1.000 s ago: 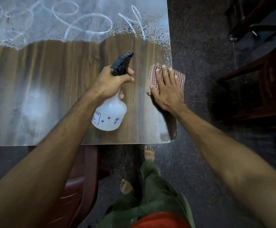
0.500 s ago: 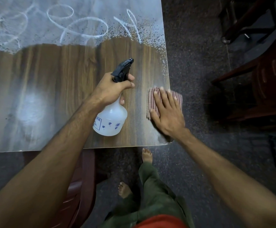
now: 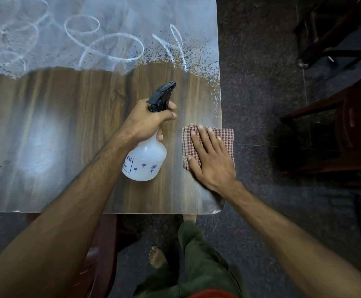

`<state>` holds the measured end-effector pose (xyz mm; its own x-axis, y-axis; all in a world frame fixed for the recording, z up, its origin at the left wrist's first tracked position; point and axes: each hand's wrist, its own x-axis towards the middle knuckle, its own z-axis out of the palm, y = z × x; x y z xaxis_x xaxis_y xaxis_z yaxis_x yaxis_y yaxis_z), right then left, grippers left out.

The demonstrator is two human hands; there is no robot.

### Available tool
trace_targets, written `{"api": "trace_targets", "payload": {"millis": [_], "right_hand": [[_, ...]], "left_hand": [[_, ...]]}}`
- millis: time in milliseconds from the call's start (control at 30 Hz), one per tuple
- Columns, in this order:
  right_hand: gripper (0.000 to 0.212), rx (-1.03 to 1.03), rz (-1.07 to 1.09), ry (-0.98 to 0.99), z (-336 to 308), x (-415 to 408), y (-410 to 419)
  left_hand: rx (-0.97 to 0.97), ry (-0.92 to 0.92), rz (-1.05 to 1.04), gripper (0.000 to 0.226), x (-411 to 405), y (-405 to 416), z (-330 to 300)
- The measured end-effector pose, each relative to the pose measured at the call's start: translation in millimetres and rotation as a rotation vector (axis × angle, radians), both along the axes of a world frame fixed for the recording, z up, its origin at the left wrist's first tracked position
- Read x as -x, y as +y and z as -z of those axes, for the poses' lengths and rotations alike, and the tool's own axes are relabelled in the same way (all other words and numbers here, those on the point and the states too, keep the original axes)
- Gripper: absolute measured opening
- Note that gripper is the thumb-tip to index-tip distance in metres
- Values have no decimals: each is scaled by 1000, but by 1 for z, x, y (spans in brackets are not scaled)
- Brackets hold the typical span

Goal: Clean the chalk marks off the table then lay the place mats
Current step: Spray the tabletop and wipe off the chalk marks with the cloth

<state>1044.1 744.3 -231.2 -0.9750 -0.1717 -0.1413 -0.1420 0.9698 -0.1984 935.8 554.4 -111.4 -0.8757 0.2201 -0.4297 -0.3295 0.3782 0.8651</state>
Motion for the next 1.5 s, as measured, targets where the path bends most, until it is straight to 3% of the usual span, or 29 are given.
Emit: {"api": "trace_targets", "payload": {"millis": [400, 767, 1033, 1200, 1367, 1500], "right_hand": [[70, -34, 95, -46, 2, 182, 19], [69, 12, -40, 0, 1, 66, 6], [70, -6, -27, -9, 3, 67, 6], [69, 17, -3, 12, 3, 67, 5], [69, 30, 2, 7, 6, 67, 5], [69, 17, 4, 9, 6, 66, 4]], "left_hand": [[21, -27, -59, 19, 26, 8, 13], [51, -17, -95, 15, 44, 19, 0], [141, -20, -123, 9, 67, 30, -4], [186, -67, -172, 21, 83, 28, -4], [200, -63, -247, 6, 105, 17, -5], [221, -96, -328, 12, 126, 1, -3]]}}
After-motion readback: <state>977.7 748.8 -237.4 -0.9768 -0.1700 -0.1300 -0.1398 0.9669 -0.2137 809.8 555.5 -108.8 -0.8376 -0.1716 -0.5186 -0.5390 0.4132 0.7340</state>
